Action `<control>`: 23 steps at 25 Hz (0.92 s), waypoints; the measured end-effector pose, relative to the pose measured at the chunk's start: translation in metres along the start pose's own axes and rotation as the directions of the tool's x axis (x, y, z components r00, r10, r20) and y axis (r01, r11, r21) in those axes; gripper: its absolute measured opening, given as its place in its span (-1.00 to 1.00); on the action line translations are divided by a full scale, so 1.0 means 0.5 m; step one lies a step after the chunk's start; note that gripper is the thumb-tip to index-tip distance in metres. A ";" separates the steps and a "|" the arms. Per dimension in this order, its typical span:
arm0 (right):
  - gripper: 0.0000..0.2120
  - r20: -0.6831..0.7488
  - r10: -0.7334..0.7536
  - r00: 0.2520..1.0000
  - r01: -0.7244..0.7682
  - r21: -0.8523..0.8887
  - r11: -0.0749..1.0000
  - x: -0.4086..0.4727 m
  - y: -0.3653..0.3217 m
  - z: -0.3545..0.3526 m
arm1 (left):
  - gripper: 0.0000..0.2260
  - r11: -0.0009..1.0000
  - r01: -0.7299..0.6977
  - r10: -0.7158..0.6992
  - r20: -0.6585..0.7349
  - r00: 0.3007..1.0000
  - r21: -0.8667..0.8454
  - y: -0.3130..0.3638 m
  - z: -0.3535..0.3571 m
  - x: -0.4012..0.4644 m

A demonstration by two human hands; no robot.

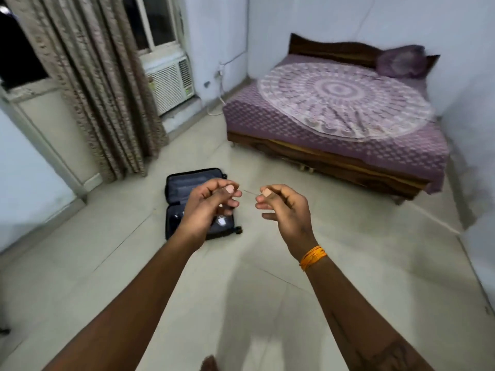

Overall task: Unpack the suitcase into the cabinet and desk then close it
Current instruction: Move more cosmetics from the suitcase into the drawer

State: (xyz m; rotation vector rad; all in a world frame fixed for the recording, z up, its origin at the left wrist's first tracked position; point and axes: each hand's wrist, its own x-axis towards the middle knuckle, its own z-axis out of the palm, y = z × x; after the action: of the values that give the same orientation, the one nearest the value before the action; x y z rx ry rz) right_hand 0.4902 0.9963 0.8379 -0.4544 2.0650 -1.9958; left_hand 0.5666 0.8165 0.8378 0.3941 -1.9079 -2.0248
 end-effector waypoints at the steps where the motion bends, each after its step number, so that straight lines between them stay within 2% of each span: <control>1: -0.84 0.024 0.010 1.000 -0.010 0.020 1.000 0.032 0.000 0.058 | -0.82 1.000 0.001 -0.001 -0.050 0.999 -0.002 0.001 -0.062 0.014; 5: -0.82 0.050 0.042 0.998 -0.047 0.095 0.994 0.148 0.005 0.231 | -0.81 0.999 0.026 -0.019 -0.182 0.983 0.032 -0.011 -0.255 0.075; 9: -0.82 0.123 0.059 0.991 -0.069 0.076 0.995 0.263 0.046 0.337 | -0.78 0.997 0.053 -0.037 -0.251 0.967 0.057 -0.043 -0.364 0.172; 15: -0.80 0.244 0.080 0.967 -0.086 0.015 0.996 0.484 0.171 0.421 | -0.81 0.993 0.117 -0.099 -0.348 0.932 0.031 -0.140 -0.423 0.384; 20: -0.79 0.330 0.145 0.933 -0.144 -0.027 0.989 0.731 0.267 0.472 | -0.86 0.984 0.176 -0.166 -0.484 0.859 -0.026 -0.238 -0.425 0.604; 23: -0.80 0.413 0.201 0.888 -0.201 -0.045 0.979 0.874 0.313 0.513 | -0.85 0.979 0.201 -0.183 -0.529 0.828 -0.024 -0.273 -0.447 0.741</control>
State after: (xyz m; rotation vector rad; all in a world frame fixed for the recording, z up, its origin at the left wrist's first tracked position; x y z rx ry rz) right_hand 0.1735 0.5971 0.6909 -0.5816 1.7671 -1.6105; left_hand 0.3172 0.4649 0.6961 1.0727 -1.5981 -1.7451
